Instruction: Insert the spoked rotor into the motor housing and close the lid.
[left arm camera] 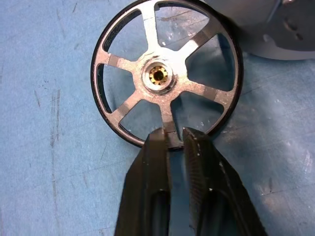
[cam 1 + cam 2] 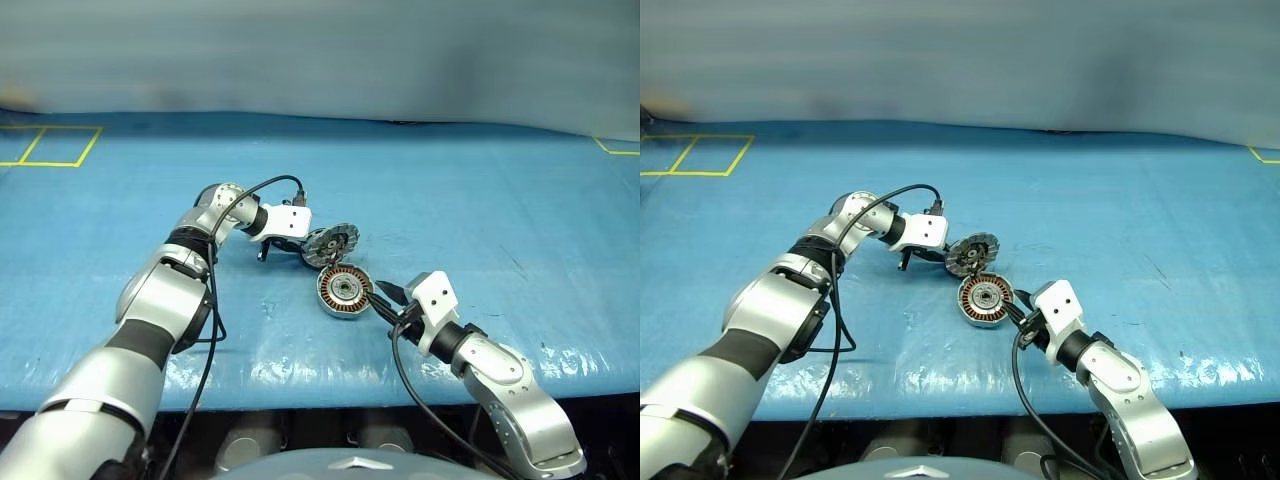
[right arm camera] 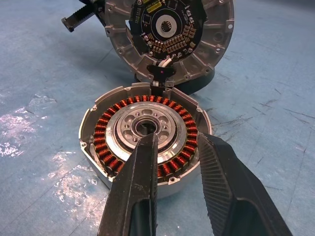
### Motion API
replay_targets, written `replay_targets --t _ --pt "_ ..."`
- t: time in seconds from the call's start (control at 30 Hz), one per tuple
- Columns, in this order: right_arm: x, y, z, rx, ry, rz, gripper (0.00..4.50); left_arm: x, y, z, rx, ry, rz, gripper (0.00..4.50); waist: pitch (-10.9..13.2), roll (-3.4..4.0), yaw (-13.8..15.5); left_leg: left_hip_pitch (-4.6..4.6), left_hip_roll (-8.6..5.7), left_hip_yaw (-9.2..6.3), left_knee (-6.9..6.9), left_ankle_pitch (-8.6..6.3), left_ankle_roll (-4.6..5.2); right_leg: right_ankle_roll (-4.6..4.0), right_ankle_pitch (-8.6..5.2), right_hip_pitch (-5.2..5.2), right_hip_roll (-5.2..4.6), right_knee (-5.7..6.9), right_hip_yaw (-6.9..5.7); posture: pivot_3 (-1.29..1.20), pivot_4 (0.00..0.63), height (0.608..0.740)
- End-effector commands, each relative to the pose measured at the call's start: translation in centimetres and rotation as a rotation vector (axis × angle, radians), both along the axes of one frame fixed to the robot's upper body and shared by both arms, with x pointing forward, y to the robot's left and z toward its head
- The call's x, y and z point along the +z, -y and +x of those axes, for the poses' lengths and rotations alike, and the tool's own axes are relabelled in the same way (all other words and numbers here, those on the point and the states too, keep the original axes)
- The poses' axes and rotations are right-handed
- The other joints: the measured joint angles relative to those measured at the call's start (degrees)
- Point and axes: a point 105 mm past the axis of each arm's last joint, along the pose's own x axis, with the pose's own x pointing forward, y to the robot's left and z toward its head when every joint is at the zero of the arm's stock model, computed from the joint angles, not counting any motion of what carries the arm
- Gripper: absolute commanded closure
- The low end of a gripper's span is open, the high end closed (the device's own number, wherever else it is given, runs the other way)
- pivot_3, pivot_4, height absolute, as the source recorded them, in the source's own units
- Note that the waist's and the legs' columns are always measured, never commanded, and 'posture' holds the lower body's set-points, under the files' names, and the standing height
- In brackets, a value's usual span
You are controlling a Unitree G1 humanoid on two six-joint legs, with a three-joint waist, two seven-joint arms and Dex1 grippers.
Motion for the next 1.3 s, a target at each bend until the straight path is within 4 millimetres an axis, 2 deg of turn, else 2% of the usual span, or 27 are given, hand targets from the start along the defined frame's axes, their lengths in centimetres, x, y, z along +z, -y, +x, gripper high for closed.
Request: replay_targets --t 0.03,0.4,0.53,0.8,0.93,1.0,1.1,1.3 --pt "0.8 -0.1 0.0 0.005 0.041 0.002 3.19 0.7 0.5 0.3 0.002 0.003 -0.012 3.78 0.0 0.0 0.0 0.0 0.0 0.0 0.0 0.0 0.0 0.0 0.0 0.0 0.0 0.0 0.0 0.0 0.15 0.74" --pt "0.8 -0.1 0.0 0.002 0.04 -0.003 3.19 -0.2 0.1 0.0 0.01 -0.02 0.022 3.78 0.0 0.0 -0.1 0.0 0.0 0.01 0.0 0.0 0.0 0.01 0.0 0.0 0.0 0.0 0.01 0.0 0.15 0.74" --pt "0.8 -0.1 0.0 0.0 0.039 -0.004 3.19 -0.2 -0.6 0.3 0.043 -0.004 0.011 4.49 0.0 0.0 -0.2 0.0 0.01 0.01 0.0 0.0 0.0 0.01 0.0 -0.01 0.01 0.01 0.01 0.0 0.15 0.74" --pt "0.8 -0.1 0.2 0.003 0.036 -0.004 3.19 0.7 -1.7 0.7 0.081 0.03 -0.071 4.49 0.0 0.0 -0.3 0.0 0.04 0.01 0.0 0.0 -0.01 0.01 0.0 -0.03 0.04 0.01 0.03 0.0 0.15 0.74" --pt "0.6 0.2 0.2 -0.001 0.029 -0.004 3.19 1.8 -3.3 1.1 0.135 0.058 -0.151 4.49 0.0 0.01 -0.3 0.0 0.05 0.02 -0.02 0.0 -0.02 -0.06 0.03 -0.06 0.05 0.0 0.05 0.0 0.15 0.74" --pt "0.4 0.3 0.2 0.001 0.025 0.0 3.19 1.8 -4.9 0.7 0.143 0.042 -0.168 4.49 0.0 0.01 -0.4 0.0 0.04 0.02 -0.04 0.0 -0.02 -0.08 0.04 -0.06 0.05 -0.01 0.05 0.0 0.15 0.74" --pt "0.3 0.4 0.3 0.009 0.019 0.022 3.19 1.2 -7.2 -0.6 0.136 -0.012 -0.176 4.49 0.0 0.02 -0.4 0.0 0.05 0.03 -0.06 0.0 -0.04 -0.1 0.05 -0.09 0.04 -0.01 0.07 0.0 0.15 0.74" --pt "-0.4 1.3 0.8 0.01 -0.01 0.026 3.19 0.3 -10.1 -3.5 0.094 -0.131 -0.166 4.49 0.0 0.03 -0.2 0.0 0.04 0.03 -0.05 -0.03 -0.03 -0.12 0.05 -0.06 -0.04 -0.03 0.12 0.0 0.15 0.74"
